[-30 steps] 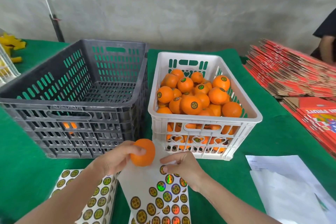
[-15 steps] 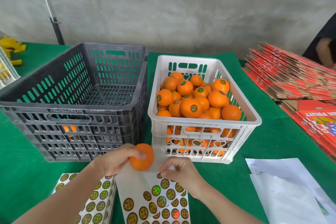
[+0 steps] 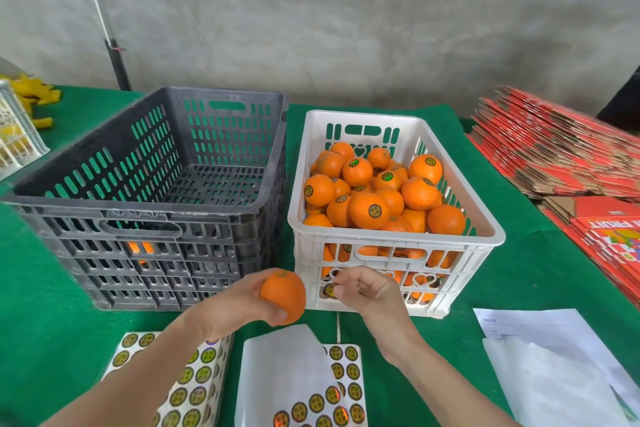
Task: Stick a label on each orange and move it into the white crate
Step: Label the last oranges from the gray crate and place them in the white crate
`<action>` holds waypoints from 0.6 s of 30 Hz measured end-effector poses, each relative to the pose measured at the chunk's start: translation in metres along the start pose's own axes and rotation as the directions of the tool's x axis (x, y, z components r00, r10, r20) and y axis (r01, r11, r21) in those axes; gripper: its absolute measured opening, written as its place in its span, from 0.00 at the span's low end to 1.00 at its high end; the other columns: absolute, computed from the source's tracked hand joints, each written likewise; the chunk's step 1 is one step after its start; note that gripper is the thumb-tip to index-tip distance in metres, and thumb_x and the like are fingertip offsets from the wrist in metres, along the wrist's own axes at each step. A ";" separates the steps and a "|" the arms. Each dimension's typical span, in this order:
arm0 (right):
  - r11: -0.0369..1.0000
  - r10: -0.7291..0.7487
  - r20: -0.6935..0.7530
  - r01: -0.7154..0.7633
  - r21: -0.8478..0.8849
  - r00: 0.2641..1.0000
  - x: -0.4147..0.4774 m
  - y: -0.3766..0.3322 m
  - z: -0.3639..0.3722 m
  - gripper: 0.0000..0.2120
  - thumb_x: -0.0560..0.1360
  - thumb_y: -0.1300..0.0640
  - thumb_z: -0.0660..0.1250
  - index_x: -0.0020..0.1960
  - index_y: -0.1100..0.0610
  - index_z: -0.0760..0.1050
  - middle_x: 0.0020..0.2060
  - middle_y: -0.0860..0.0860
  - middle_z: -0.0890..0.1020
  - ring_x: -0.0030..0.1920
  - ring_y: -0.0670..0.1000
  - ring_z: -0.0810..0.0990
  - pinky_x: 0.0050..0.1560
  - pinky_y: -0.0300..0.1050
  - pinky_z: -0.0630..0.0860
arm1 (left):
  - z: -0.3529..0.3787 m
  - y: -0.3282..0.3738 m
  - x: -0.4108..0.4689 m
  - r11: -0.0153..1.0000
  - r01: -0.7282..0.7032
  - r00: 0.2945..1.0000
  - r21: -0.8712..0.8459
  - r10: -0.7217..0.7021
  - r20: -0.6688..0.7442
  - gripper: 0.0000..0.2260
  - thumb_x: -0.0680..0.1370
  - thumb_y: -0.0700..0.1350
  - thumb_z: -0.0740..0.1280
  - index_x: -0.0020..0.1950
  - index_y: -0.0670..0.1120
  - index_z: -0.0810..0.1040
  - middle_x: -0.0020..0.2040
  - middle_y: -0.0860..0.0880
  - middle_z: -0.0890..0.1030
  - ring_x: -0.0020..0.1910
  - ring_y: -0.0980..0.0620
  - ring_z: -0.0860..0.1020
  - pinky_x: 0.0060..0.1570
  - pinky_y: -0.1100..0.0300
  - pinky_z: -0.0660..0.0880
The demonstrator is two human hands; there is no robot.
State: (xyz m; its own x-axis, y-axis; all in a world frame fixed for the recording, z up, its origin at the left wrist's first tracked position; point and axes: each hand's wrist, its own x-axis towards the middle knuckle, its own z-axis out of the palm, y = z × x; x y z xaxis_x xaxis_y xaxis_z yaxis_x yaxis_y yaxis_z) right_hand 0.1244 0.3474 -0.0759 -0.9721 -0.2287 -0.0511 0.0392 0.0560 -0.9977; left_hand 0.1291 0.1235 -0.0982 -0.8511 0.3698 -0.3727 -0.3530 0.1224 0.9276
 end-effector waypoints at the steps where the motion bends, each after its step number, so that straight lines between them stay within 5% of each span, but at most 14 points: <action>1: 1.000 -0.027 0.009 0.027 0.004 1.000 0.000 -0.007 0.001 0.09 0.72 0.66 0.70 0.40 0.52 0.81 0.42 0.58 0.82 0.43 0.49 0.78 0.44 0.34 0.75 | 0.001 0.002 -0.002 0.997 -0.032 0.999 -0.072 0.033 0.016 0.37 0.57 0.45 0.77 0.65 0.46 0.71 0.58 0.43 0.79 0.54 0.45 0.79 0.48 0.56 0.76; 4: 0.994 -0.102 0.074 0.104 -0.017 0.992 0.000 -0.027 0.003 0.10 0.72 0.65 0.70 0.40 0.50 0.80 0.38 0.52 0.82 0.40 0.47 0.78 0.40 0.34 0.74 | 0.008 0.011 -0.006 0.967 -0.099 0.992 -0.236 0.113 0.048 0.40 0.59 0.41 0.78 0.68 0.43 0.68 0.55 0.41 0.78 0.49 0.45 0.79 0.43 0.57 0.76; 9: 0.953 -0.191 0.247 0.240 -0.187 0.950 0.000 -0.052 0.008 0.11 0.73 0.62 0.69 0.42 0.46 0.77 0.36 0.41 0.80 0.40 0.41 0.77 0.43 0.37 0.75 | 0.019 0.027 -0.006 0.882 -0.135 0.981 -0.451 0.183 0.065 0.40 0.58 0.54 0.81 0.64 0.43 0.71 0.46 0.42 0.80 0.39 0.46 0.77 0.36 0.59 0.75; 18: 0.843 -0.250 0.278 0.350 -0.409 0.927 0.004 -0.061 0.018 0.10 0.74 0.59 0.68 0.43 0.44 0.76 0.37 0.39 0.79 0.38 0.38 0.77 0.44 0.27 0.70 | 0.020 0.035 -0.006 0.901 -0.156 0.975 -0.405 0.207 0.084 0.33 0.60 0.56 0.79 0.60 0.45 0.74 0.46 0.44 0.80 0.39 0.48 0.76 0.36 0.61 0.73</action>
State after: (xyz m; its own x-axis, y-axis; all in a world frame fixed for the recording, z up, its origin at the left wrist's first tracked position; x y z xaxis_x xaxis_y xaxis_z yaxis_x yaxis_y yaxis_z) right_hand 0.1226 0.3256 -0.0165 -0.8469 -0.4967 0.1898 -0.4020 0.3644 -0.8400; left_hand 0.1299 0.1438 -0.0633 -0.8700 0.4632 -0.1689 -0.3423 -0.3211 0.8830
